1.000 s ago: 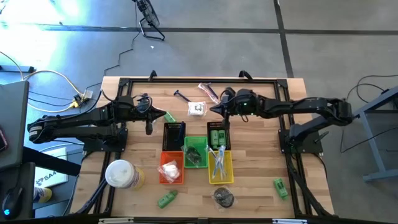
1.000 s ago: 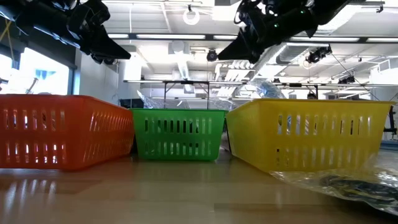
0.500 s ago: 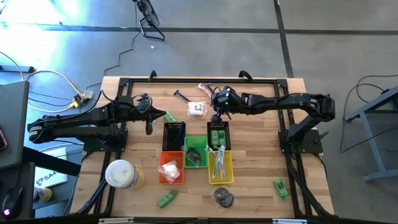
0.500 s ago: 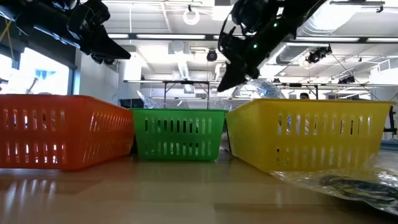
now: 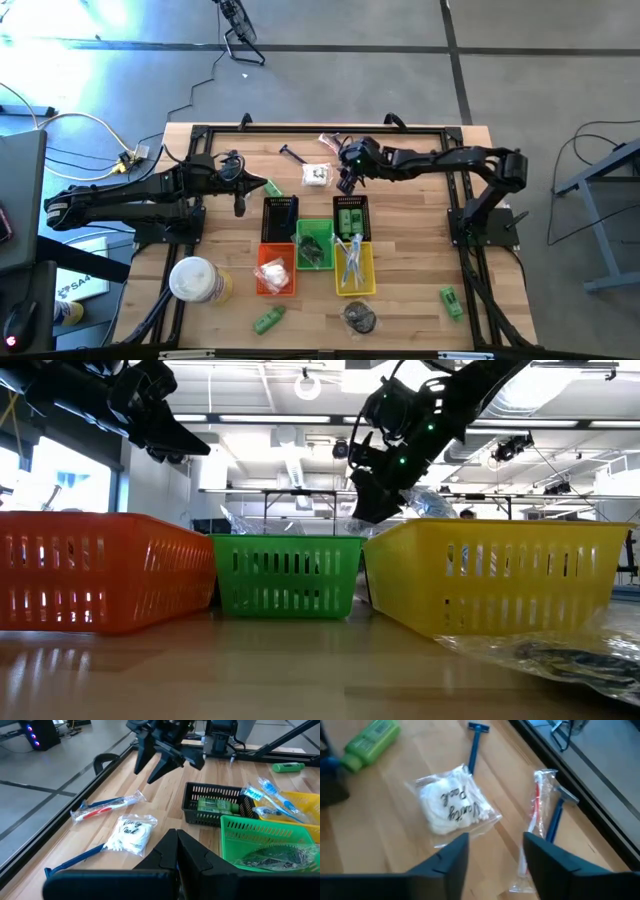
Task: Pick & Place Travel size toiletries
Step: Put the orange toothbrush into the yellow bin
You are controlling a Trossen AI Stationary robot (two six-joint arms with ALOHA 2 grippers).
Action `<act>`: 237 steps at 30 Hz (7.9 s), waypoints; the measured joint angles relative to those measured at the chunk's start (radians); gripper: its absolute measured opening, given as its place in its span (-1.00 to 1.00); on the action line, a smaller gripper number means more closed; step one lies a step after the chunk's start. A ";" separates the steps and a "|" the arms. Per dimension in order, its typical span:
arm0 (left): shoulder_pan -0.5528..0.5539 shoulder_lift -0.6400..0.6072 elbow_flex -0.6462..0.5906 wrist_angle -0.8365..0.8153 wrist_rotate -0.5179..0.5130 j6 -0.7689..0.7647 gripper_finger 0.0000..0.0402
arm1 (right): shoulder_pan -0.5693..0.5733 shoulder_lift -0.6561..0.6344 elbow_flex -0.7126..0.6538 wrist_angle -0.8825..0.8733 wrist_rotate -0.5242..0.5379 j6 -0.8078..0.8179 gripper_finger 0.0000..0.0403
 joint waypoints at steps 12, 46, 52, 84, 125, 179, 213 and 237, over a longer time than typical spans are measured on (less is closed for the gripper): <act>0.000 0.000 0.000 0.000 0.000 0.000 -1.00 | -0.083 0.006 -0.001 -0.007 -0.060 0.029 0.42; 0.000 0.000 0.000 0.000 0.000 0.004 -1.00 | -0.188 0.219 -0.002 0.051 -0.136 0.001 0.21; 0.000 0.000 0.000 0.000 0.000 0.003 -1.00 | -0.194 0.242 -0.002 0.076 -0.138 -0.006 0.20; 0.000 0.000 0.000 -0.001 -0.004 0.003 -1.00 | -0.195 0.241 -0.002 0.068 -0.158 0.002 -0.59; 0.000 0.000 0.000 0.000 -0.003 0.003 -1.00 | -0.032 -0.376 -0.002 -0.250 -0.157 -0.016 -0.66; 0.000 0.000 0.000 0.000 -0.003 -0.026 -1.00 | 1.013 -0.144 -0.002 -0.287 0.501 1.118 -0.65; 0.000 0.000 0.000 -0.001 -0.003 -0.031 -1.00 | 1.153 0.149 -0.002 -0.223 0.719 1.383 -0.65; 0.000 0.000 0.000 -0.001 -0.003 -0.031 -1.00 | 1.132 0.132 -0.002 -0.282 0.677 1.301 -0.21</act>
